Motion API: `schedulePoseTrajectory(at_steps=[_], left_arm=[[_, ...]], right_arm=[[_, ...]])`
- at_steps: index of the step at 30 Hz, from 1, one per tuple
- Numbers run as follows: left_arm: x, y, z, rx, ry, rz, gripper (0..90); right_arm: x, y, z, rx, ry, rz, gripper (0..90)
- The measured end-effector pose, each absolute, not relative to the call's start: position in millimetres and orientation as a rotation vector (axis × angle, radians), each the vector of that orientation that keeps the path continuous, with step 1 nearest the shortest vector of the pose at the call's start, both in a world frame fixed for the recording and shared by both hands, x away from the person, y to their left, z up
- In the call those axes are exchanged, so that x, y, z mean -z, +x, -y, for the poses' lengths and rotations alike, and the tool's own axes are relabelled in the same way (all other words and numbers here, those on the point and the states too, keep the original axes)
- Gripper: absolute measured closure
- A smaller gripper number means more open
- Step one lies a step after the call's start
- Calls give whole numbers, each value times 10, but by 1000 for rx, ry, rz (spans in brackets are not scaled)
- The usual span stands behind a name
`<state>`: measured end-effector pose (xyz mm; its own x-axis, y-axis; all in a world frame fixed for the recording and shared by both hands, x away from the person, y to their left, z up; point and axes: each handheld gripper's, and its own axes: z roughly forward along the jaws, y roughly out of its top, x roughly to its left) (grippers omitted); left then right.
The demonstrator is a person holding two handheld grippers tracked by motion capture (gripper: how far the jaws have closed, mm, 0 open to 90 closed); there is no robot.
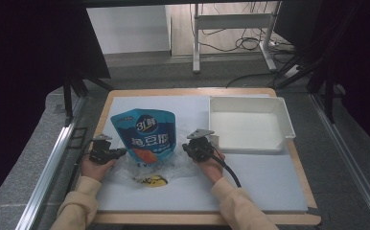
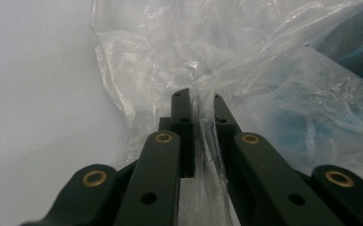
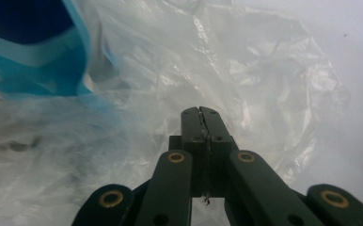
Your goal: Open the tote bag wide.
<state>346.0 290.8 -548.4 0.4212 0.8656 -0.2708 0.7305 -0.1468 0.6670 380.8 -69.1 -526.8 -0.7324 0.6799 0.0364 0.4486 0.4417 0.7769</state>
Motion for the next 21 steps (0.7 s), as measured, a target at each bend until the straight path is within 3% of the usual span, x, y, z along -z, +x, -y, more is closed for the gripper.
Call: schedulePoseTrajectory(at_steps=[4,14,21], left_arm=[[5455,3453,-2928,-231,1906,-1350,786],[5179,3295,-3168,-307,1727,-1266,353],[5041,3232,-3244,-323,1690,-1184,199]], right_arm=[[5215,3780,695,-1207,955,-2409,886],[5140,3741,725,-1233,925,-2430,867],[5104,3721,742,-1250,922,-2431,809]])
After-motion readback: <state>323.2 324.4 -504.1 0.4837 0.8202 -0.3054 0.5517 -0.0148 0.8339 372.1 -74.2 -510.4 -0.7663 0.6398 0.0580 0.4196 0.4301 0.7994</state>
